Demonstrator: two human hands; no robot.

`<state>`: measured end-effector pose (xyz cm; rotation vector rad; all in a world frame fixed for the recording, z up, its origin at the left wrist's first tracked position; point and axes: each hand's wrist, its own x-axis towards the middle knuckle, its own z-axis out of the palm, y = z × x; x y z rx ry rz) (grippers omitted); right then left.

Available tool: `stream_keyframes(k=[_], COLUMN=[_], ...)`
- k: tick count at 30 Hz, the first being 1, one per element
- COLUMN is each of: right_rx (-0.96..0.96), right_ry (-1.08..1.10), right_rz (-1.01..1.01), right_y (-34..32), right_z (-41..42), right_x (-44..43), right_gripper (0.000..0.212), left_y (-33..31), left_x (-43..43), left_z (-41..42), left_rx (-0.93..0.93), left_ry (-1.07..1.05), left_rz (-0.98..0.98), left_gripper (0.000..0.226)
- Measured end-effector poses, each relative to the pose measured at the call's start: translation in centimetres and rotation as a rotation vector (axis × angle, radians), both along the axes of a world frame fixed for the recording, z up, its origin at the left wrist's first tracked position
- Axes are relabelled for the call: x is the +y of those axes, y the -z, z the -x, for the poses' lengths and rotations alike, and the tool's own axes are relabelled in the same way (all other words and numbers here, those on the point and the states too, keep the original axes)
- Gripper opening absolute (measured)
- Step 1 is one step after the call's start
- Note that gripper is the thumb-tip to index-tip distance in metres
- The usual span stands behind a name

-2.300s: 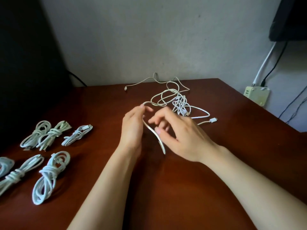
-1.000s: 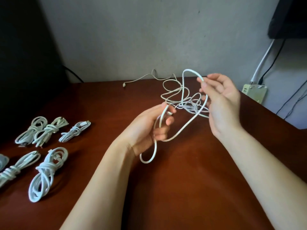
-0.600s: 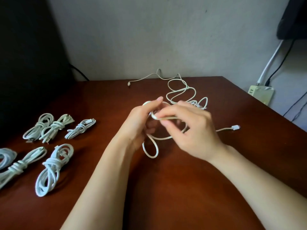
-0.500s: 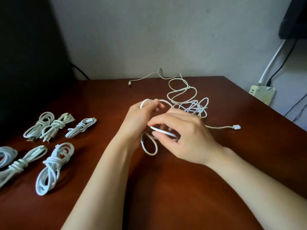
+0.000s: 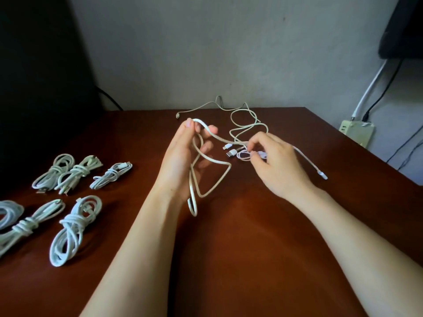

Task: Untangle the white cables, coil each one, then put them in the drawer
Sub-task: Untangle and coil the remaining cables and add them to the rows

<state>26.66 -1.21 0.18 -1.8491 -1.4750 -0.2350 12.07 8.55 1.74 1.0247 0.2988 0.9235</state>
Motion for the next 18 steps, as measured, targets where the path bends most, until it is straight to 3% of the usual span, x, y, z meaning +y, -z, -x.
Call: stream_keyframes(k=[6,10,14,18], right_rx=[-0.028,-0.073,-0.102,0.153], right_ry=[0.116,0.132,0.158,0.095], right_rz=[0.102,0.130,-0.054,-0.344], right_y=[0.1,0.8,1.1,0.1], right_z=[-1.4,-2.6,-3.4,-2.9], right_x=[-0.1,0.1,0.2,0.2], right_gripper=[0.021,0.027,0.014,0.020], left_y=[-0.7,-1.0,-1.1,-0.6], left_x=[-0.2,0.0,0.4,0.0], left_z=[1.1,1.5,1.6,1.3], left_rx=[-0.311,-0.547,-0.558,-0.353], left_ry=[0.217,0.571,0.701,0.517], left_rz=[0.122,0.115,0.133,0.074], left_gripper=[0.018,0.019,0.021,0.022])
